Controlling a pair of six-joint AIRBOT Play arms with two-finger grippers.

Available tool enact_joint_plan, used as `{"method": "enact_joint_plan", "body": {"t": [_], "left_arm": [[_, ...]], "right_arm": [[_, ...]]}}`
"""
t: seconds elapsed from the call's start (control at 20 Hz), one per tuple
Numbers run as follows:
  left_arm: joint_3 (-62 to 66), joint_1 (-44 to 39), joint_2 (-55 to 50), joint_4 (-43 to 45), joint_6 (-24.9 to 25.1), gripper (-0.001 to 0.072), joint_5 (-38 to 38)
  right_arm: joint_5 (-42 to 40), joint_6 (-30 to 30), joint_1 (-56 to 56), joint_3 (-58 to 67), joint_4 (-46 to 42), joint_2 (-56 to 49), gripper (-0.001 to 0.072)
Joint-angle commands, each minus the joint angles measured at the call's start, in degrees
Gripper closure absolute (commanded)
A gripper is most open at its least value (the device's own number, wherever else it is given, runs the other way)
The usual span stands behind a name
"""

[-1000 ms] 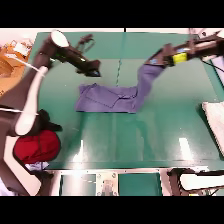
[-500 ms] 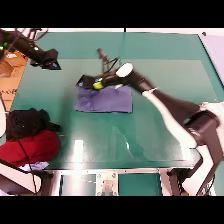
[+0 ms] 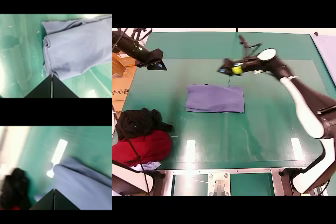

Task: Fold the shirts.

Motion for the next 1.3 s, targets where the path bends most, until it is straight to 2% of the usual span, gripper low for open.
{"method": "enact_joint_plan", "body": {"t": [0.0,0.05,0.1,0.35,0.55,0.6,0.65,0.7,0.75,1.0,1.25], "left_arm": [[0.0,0.1,0.0,0.1,0.0,0.0684,0.2],[0.0,0.1,0.0,0.1,0.0,0.0684,0.2],[0.0,0.1,0.0,0.1,0.0,0.0684,0.3],[0.0,0.1,0.0,1.5,0.0,0.0684,0.3],[0.0,0.1,0.0,1.7,-0.2,0.0684,0.4],[0.0,0.1,0.0,1.8,-0.2,0.0684,0.4],[0.0,0.1,0.0,1.8,-0.2,0.0684,0.3],[0.0,0.1,0.0,1.8,-0.2,0.0684,0.3],[0.0,0.1,0.0,1.8,-0.2,0.0684,0.3],[0.0,0.1,0.0,1.8,-0.2,0.0684,0.1],[0.0,0.1,0.0,1.7,-0.2,0.0684,-0.2]], "right_arm": [[12.9,3.1,-11.0,-4.8,-12.2,3.2,0.0649],[13.2,3.1,-13.0,-7.8,-12.3,3.2,0.035],[12.5,3.0,-14.3,-11.2,-12.3,3.2,0.0143],[2.1,2.5,-11.8,-23.1,-10.0,1.9,0.0143],[-1.6,-0.7,-3.9,-23.3,-0.6,-1.2,0.0145],[-3.7,-0.9,-1.8,-23.3,0.9,-1.4,0.0148],[-5.0,-0.9,-0.2,-23.1,2.3,-1.4,0.0224],[-5.3,-0.9,0.9,-22.3,3.6,-1.3,0.0562],[-5.2,-0.8,1.6,-20.7,3.7,-1.3,0.0694],[-0.8,1.5,-3.0,-9.1,3.4,3.8,0.0701],[3.8,6.1,-19.9,-3.5,3.1,14.3,0.0701]]}}
